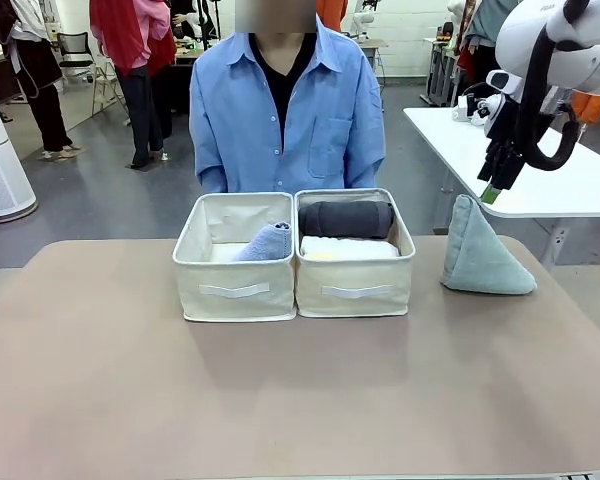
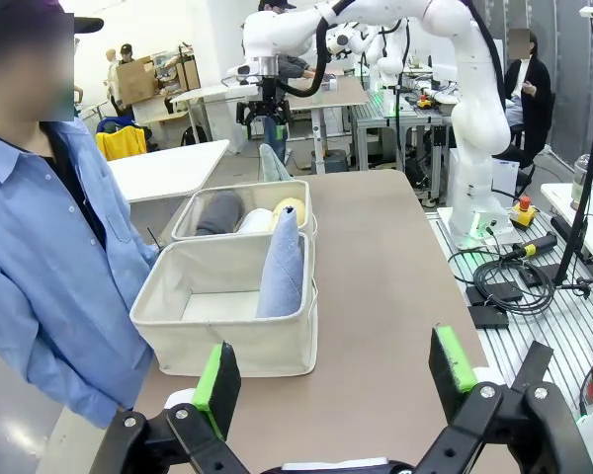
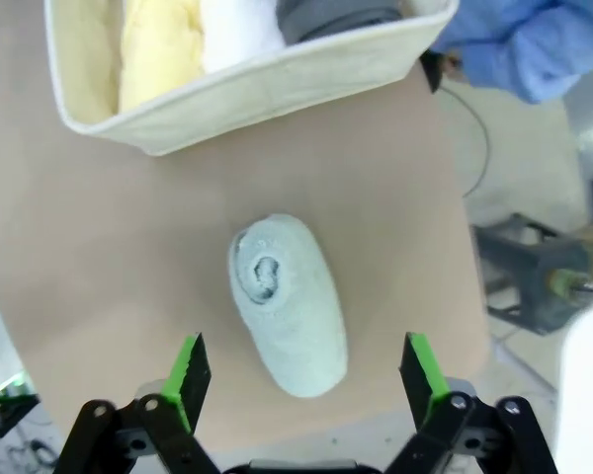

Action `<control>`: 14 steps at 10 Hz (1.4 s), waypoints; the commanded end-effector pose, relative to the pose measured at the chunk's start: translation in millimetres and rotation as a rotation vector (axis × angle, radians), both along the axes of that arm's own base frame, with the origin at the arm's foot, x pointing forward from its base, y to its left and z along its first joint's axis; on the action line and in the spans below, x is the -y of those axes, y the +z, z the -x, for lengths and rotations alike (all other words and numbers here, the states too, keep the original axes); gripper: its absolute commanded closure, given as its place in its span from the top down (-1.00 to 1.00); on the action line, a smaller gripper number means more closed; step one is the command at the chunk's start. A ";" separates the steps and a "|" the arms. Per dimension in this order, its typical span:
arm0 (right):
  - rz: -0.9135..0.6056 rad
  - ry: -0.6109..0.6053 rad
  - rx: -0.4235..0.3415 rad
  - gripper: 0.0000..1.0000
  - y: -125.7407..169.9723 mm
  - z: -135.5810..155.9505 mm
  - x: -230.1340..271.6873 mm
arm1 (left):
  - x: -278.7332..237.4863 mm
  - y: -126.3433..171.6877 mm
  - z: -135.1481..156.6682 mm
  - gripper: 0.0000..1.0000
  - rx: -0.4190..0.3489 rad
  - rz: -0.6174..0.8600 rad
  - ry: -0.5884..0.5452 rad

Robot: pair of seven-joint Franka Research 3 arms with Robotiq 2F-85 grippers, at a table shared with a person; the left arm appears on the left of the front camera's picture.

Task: Sort the towels based on their folding style.
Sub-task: Pick up another triangle-folded towel from the table and place it in the left Fabric basket.

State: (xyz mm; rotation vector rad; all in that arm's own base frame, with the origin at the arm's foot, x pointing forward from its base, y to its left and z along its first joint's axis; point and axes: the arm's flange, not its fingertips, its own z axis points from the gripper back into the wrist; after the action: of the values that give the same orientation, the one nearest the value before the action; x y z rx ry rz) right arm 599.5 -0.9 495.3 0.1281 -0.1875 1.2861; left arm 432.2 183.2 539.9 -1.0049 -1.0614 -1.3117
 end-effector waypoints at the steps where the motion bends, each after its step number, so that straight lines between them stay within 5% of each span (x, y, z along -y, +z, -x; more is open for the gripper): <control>1: -0.045 -0.013 -0.114 1.00 -2.2 -13.6 0.3 | -0.7 2.0 2.0 1.00 0.000 0.004 0.001; 8: -0.116 -0.031 -0.051 1.00 -37.1 -31.4 -14.0 | -0.7 2.0 2.0 1.00 0.000 0.004 0.001; 14: -0.065 -0.010 -0.130 1.00 -53.0 -38.9 -18.9 | -0.7 2.0 2.0 1.00 0.000 0.004 0.001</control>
State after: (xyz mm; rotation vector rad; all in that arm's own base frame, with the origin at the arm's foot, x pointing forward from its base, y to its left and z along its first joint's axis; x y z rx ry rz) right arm 631.7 19.6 437.2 0.2693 -0.1438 1.2468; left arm 432.2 183.2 539.9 -1.0050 -1.0613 -1.3117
